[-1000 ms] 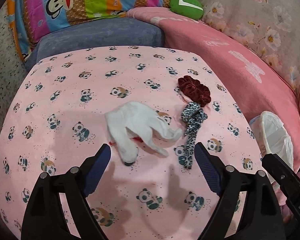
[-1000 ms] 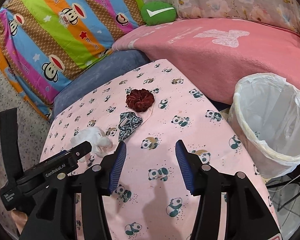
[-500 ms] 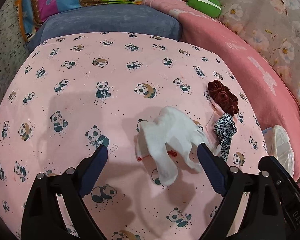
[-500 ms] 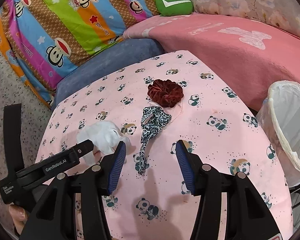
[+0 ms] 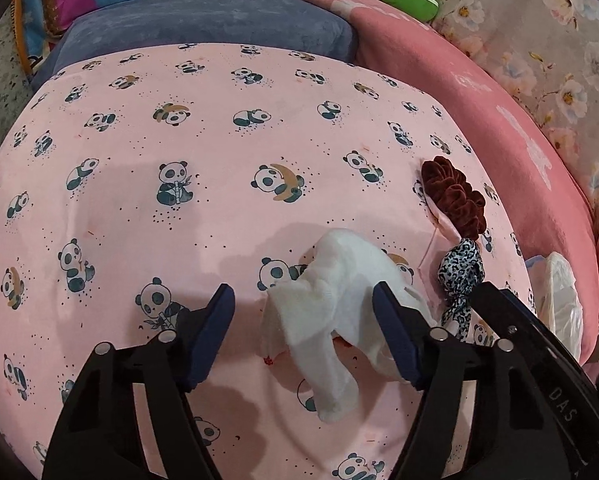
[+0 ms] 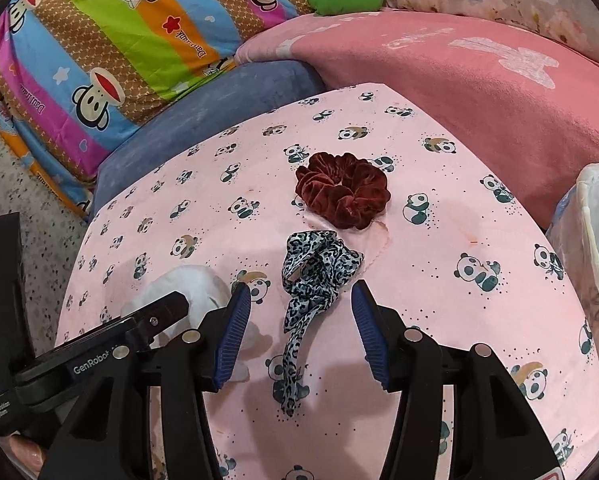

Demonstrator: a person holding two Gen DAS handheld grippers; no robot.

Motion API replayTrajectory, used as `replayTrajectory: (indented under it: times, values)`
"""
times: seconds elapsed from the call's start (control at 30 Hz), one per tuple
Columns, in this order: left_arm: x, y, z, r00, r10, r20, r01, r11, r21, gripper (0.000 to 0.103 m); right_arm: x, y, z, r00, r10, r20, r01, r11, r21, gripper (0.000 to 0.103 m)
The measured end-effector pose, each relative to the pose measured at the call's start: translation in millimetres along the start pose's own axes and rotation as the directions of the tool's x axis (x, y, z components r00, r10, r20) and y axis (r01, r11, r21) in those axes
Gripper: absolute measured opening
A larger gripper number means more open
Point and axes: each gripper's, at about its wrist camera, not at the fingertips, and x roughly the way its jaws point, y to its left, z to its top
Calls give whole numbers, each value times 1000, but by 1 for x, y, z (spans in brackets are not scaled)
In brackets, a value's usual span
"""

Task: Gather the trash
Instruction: 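Reach the left tool to the white glove while the right tool reaches the leopard-print scrunchie, then grasp the white glove with the left tool while the right tool grasps the leopard-print scrunchie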

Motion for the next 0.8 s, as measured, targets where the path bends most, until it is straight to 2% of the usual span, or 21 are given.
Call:
replayTrajectory:
  times: [0.2, 0.27, 0.33, 0.43, 0.5, 0.57, 0.8]
  values:
    - [2, 0, -3, 999, -32, -12, 32, 999, 9, 39, 17, -3, 1, 1000, -12, -16, 12, 1000, -3, 53]
    - [2, 0, -4, 999, -38, -11, 38, 999, 13, 35, 23, -4, 0, 999, -9, -31, 8, 1000, -3, 49]
    - [2, -1, -5, 999, -38, -12, 38, 999, 15, 30, 26, -6, 0, 999, -8, -41, 8, 1000, -3, 35]
    - [1, -3, -6, 999, -40, -10, 40, 999, 17, 23, 27, -9, -4, 999, -2, -41, 2, 1000, 1, 28]
    - [0, -4, -8, 999, -38, -10, 38, 999, 18, 20, 28, -7, -8, 999, -1, -41, 1, 1000, 2, 24]
    - [-2, -6, -10, 999, -39, -9, 39, 999, 17, 19, 25, -8, -11, 999, 5, -38, -5, 1000, 3, 14]
    - [-18, -19, -16, 999, -46, 13, 46, 998, 41, 15, 6, -5, -20, 1000, 14, 2, -14, 1000, -5, 14]
